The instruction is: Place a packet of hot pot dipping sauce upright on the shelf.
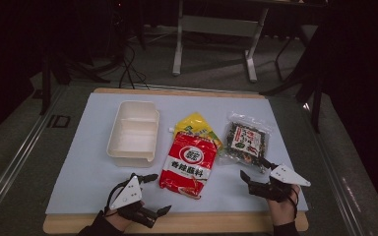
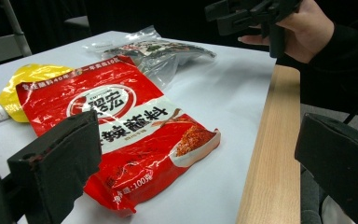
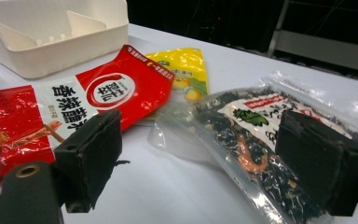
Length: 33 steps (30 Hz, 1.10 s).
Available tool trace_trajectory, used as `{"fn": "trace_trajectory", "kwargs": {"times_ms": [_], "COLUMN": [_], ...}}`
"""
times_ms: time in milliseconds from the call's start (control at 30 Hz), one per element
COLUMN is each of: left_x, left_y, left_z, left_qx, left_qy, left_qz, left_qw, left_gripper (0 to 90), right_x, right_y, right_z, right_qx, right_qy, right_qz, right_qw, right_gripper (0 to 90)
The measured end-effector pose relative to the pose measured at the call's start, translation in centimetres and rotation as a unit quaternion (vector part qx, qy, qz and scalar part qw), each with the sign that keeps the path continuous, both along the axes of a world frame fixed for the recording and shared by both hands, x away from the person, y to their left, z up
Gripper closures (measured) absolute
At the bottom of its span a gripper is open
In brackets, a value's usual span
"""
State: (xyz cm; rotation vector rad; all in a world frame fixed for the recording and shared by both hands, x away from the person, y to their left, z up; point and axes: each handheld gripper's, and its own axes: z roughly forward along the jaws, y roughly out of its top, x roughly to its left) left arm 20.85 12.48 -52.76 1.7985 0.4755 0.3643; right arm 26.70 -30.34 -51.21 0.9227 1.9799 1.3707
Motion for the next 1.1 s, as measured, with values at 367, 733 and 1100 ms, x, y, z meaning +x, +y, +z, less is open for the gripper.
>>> {"fn": "trace_trajectory", "kwargs": {"times_ms": [367, 733, 1100], "left_x": [-0.2, -0.2, -0.2], "left_y": [-0.1, -0.2, 0.0], "left_z": [0.0, 0.0, -0.1], "left_qx": [0.000, 0.004, 0.008], "left_qy": [0.002, 0.001, -0.001], "left_qz": [0.000, -0.001, -0.001], "left_qw": [1.0000, 1.0000, 1.0000], "left_gripper": [1.5, 1.5, 1.5], "right_x": [-0.8, -0.3, 1.8], "right_y": [0.8, 2.9, 5.7], "right_z": [1.6, 3.4, 5.6], "right_qx": [-0.007, -0.018, -0.046], "right_qy": [-0.001, -0.016, -0.021], "right_qz": [0.010, 0.052, 0.090], "right_qw": [0.9999, 0.9984, 0.9947], "right_gripper": [14.4, 13.8, 10.8]}}
